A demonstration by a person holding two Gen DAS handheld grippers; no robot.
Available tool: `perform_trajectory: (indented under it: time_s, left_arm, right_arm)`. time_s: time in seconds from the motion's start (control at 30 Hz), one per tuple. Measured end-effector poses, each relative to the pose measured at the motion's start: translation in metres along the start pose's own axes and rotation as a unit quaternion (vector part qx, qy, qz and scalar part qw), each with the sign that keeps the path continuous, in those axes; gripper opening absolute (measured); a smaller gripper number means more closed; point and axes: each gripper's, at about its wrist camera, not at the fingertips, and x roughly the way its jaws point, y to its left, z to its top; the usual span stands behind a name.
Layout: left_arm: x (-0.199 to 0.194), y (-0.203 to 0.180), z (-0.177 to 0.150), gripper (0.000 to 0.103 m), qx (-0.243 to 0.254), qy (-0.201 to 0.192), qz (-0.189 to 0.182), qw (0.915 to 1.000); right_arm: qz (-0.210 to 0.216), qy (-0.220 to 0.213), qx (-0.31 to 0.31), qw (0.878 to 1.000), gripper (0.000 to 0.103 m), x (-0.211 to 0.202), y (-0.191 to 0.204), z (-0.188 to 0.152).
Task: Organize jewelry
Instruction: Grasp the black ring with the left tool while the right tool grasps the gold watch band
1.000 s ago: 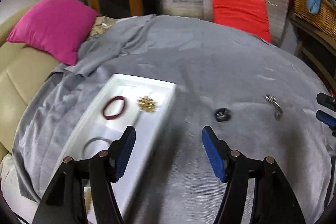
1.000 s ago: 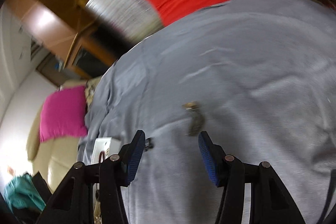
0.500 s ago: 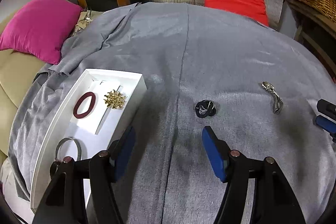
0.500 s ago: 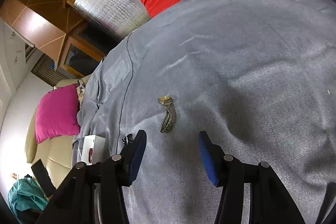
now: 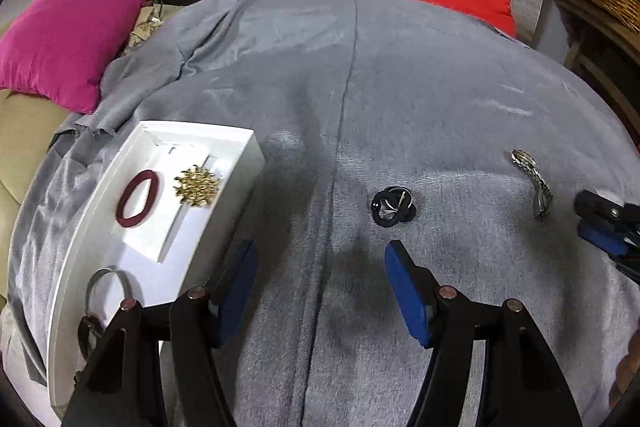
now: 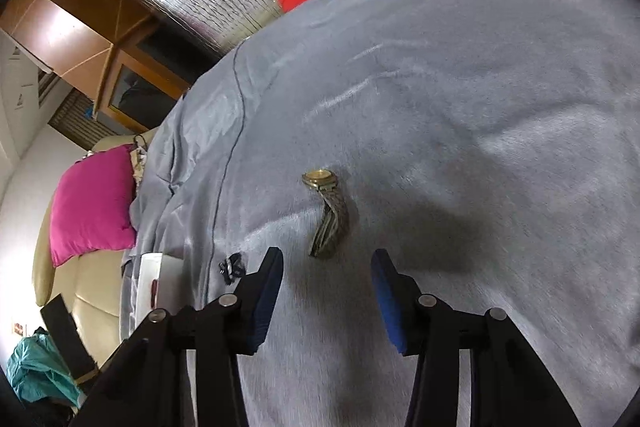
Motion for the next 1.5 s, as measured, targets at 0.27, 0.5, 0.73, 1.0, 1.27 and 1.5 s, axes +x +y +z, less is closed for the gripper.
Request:
perform_trajectory:
  time_s: [0.27, 0.5, 0.73, 1.0, 1.27, 1.5]
  left_arm:
    - [0.016, -0.010, 0.011, 0.067, 0.001, 0.007, -0.013, 0.9999]
    - [0.029, -0.021, 0.018, 0.067, -0.002, 0.010, -0.001, 1.0000]
    - [0.047, -0.024, 0.022, 0.067, -0.010, 0.023, -0.002, 0.9997]
    - [0.055, -0.030, 0.027, 0.034, -0.007, 0.032, -0.048, 0.9983]
    - [0.042, -0.030, 0.024, 0.007, 0.008, 0.021, -0.072, 0.9972]
    - [0.015, -0.030, 0.019, 0.007, 0.031, -0.015, -0.051, 0.9981]
  right_arm:
    - [-0.035, -0.002, -0.011, 0.999, 0.049, 0.017, 0.005, 0.012]
    - [-0.064, -0.004, -0.051, 0.997, 0.049, 0.029, 0.016, 0.011]
    - [-0.130, -0.031, -0.112, 0.985, 0.033, 0.036, 0.031, 0.001]
    - [-0.128, -0.043, -0.156, 0.978, 0.012, 0.037, 0.046, -0.005]
    - [-0.082, -0.048, -0.129, 0.987, 0.004, 0.022, 0.039, 0.001]
    - [-0.072, -0.059, -0.136, 0.986, 0.004, 0.007, 0.047, -0.005]
